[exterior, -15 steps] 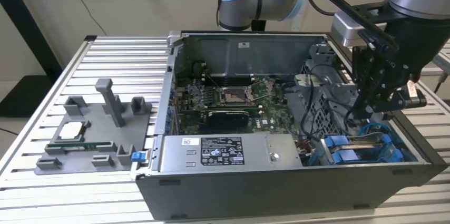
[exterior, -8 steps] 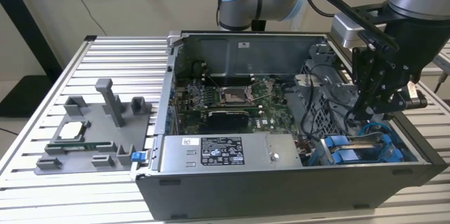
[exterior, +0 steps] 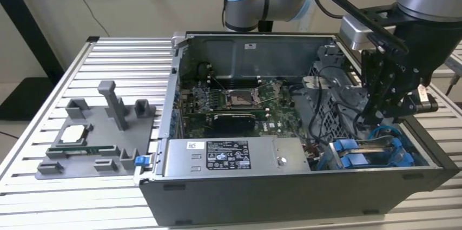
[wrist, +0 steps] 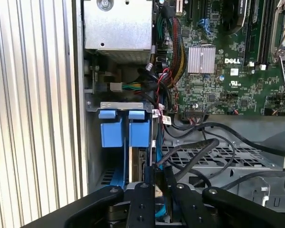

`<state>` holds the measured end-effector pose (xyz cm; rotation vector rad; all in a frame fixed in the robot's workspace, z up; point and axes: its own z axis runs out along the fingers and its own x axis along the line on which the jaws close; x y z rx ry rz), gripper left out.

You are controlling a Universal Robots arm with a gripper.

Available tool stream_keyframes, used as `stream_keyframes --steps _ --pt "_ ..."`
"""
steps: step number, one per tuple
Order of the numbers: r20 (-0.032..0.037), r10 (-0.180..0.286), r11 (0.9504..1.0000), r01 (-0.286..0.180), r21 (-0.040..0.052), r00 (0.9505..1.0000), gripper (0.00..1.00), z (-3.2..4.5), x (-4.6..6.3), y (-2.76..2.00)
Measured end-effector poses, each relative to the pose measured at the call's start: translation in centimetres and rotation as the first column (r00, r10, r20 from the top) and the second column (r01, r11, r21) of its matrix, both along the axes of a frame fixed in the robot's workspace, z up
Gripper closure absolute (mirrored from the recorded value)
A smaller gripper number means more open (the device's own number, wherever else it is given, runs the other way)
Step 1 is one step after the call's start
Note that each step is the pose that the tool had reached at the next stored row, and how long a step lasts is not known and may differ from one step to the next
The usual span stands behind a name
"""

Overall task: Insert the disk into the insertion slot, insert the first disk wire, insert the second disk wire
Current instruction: 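Insert the first disk wire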

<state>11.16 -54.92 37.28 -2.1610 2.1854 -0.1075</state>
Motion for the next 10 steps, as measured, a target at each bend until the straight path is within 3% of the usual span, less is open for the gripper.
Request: stream_keyframes --steps 10 --pt "0.0 0.0 1.0 0.0 -0.0068 1.0 1.0 -0.26 0.04 0.0"
